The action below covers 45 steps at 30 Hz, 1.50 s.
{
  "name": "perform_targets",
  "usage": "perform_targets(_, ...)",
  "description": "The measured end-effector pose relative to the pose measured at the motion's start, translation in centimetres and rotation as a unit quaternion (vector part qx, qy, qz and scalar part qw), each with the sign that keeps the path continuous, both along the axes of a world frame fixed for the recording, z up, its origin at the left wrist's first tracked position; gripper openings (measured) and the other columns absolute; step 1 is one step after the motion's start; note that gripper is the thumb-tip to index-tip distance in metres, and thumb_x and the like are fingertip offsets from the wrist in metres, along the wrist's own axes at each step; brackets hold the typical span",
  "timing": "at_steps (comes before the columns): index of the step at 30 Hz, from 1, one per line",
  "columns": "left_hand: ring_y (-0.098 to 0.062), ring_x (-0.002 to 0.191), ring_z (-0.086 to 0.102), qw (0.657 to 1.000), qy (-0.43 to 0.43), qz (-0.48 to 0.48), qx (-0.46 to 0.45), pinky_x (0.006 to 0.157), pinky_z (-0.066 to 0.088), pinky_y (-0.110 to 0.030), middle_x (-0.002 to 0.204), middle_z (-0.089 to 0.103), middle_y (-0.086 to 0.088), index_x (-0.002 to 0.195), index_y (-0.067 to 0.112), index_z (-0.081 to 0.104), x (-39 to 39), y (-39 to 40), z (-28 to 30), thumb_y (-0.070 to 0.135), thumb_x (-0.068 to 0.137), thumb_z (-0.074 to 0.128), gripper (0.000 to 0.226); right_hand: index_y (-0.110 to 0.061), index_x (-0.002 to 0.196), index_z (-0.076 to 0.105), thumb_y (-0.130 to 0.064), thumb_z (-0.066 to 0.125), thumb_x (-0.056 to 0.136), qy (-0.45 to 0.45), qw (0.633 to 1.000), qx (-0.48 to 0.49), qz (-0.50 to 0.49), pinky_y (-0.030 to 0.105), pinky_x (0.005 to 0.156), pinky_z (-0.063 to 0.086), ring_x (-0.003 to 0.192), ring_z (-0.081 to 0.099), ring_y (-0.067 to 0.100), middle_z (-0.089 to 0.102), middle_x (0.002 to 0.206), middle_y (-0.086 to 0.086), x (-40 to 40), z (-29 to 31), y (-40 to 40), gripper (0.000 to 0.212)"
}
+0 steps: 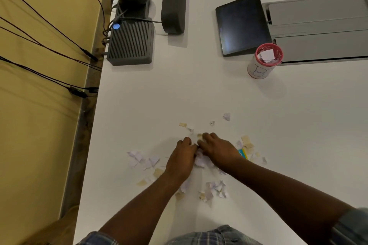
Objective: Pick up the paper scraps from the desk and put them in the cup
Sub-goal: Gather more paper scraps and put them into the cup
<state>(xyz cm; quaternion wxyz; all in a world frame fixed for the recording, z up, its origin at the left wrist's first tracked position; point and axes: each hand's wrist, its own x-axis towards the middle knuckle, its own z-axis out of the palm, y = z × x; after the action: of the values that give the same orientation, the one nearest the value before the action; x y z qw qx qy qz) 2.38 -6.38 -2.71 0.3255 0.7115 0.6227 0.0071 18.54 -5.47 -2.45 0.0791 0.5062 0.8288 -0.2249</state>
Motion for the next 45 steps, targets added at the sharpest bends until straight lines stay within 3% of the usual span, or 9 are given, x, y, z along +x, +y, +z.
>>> perform_targets(7, -0.016, 0.08, 0.058, 0.999, -0.034, -0.019, 0.012, 0.073, 0.05, -0.032, 0.089, 0.062, -0.004, 0.091, 0.01, 0.071, -1.1, 1.4, 0.0, 0.01, 0.086, 0.056, 0.016, -0.007, 0.121, 0.055, -0.015, 0.047, 0.097, 0.05, 0.998, 0.024, -0.015, 0.033, 0.067, 0.041, 0.103, 0.052, 0.028, 0.055, 0.113, 0.013, 0.0, -0.5, -1.2, 0.027)
perform_targets(11, -0.016, 0.085, 0.067, 0.993, -0.094, 0.07, 0.022, 0.077, 0.05, -0.02, 0.091, 0.072, -0.007, 0.087, 0.009, 0.075, -1.5, 2.9, 0.5, 0.004, 0.078, 0.069, 0.012, -0.008, 0.102, 0.065, -0.012, 0.047, 0.093, 0.079, 0.988, 0.017, -0.129, 0.034, 0.073, 0.049, 0.097, 0.059, 0.028, 0.061, 0.103, 0.01, 1.7, -0.5, 0.2, 0.02)
perform_targets(15, -0.004, 0.075, 0.063, 0.98, -0.139, 0.14, 0.012, 0.068, 0.043, 0.0, 0.086, 0.074, 0.0, 0.081, 0.014, 0.076, -1.3, 5.1, 1.3, 0.006, 0.075, 0.074, 0.01, -0.01, 0.092, 0.076, -0.011, 0.062, 0.088, 0.192, 0.935, 0.037, -0.295, 0.031, 0.077, 0.051, 0.085, 0.068, 0.027, 0.073, 0.096, 0.009, 4.5, 1.0, 2.5, 0.015)
perform_targets(18, 0.01, 0.061, 0.058, 0.974, -0.163, 0.157, 0.007, 0.061, 0.04, 0.002, 0.077, 0.07, 0.008, 0.079, 0.019, 0.076, -0.7, 7.0, 1.8, 0.013, 0.075, 0.076, 0.007, -0.011, 0.089, 0.077, -0.012, 0.07, 0.084, 0.235, 0.902, 0.091, -0.351, 0.019, 0.07, 0.044, 0.079, 0.07, 0.022, 0.075, 0.091, 0.007, 6.8, 3.1, 4.4, 0.009)
perform_targets(22, 0.008, 0.066, 0.061, 0.968, -0.191, 0.166, 0.003, 0.062, 0.043, 0.0, 0.074, 0.068, 0.014, 0.073, 0.029, 0.072, 0.4, 9.3, 2.3, 0.016, 0.075, 0.077, 0.014, -0.011, 0.092, 0.077, -0.015, 0.073, 0.082, 0.253, 0.86, 0.179, -0.405, 0.02, 0.074, 0.046, 0.082, 0.071, 0.023, 0.076, 0.092, 0.01, 10.4, 6.0, 8.2, 0.012)
perform_targets(29, -0.007, 0.076, 0.065, 0.977, -0.17, 0.128, 0.02, 0.071, 0.048, -0.012, 0.083, 0.072, 0.002, 0.082, 0.015, 0.075, 1.9, 10.7, 2.1, 0.014, 0.078, 0.075, 0.004, -0.005, 0.11, 0.069, -0.022, 0.063, 0.09, 0.108, 0.851, 0.266, -0.44, 0.034, 0.084, 0.053, 0.088, 0.069, 0.031, 0.072, 0.104, 0.019, 17.0, 8.3, 17.4, 0.027)
perform_targets(35, -0.007, 0.076, 0.065, 0.974, -0.176, 0.14, 0.02, 0.073, 0.048, -0.012, 0.084, 0.072, 0.002, 0.082, 0.016, 0.074, 2.9, 11.0, 2.5, 0.014, 0.077, 0.076, 0.005, 0.004, 0.115, 0.062, -0.021, 0.07, 0.084, -0.082, 0.928, 0.09, -0.351, 0.041, 0.088, 0.051, 0.099, 0.062, 0.038, 0.065, 0.107, 0.024, 18.1, 7.3, 22.2, 0.04)
perform_targets(40, 0.0, 0.073, 0.063, 0.973, -0.176, 0.144, 0.019, 0.066, 0.046, -0.002, 0.081, 0.071, 0.006, 0.082, 0.019, 0.074, 3.3, 11.1, 3.1, 0.02, 0.077, 0.076, 0.005, 0.003, 0.117, 0.055, -0.008, 0.068, 0.084, -0.127, 0.917, 0.032, -0.377, 0.042, 0.085, 0.05, 0.099, 0.061, 0.038, 0.061, 0.108, 0.023, 17.5, 6.1, 23.9, 0.038)
perform_targets(45, 0.0, 0.073, 0.064, 0.973, -0.178, 0.142, 0.025, 0.066, 0.047, -0.004, 0.081, 0.07, 0.007, 0.084, 0.016, 0.074, 4.0, 11.6, 3.8, 0.021, 0.078, 0.076, 0.009, 0.007, 0.112, 0.057, -0.002, 0.062, 0.086, -0.156, 0.929, 0.004, -0.335, 0.042, 0.086, 0.051, 0.097, 0.061, 0.038, 0.063, 0.104, 0.024, 17.7, 5.8, 25.0, 0.029)
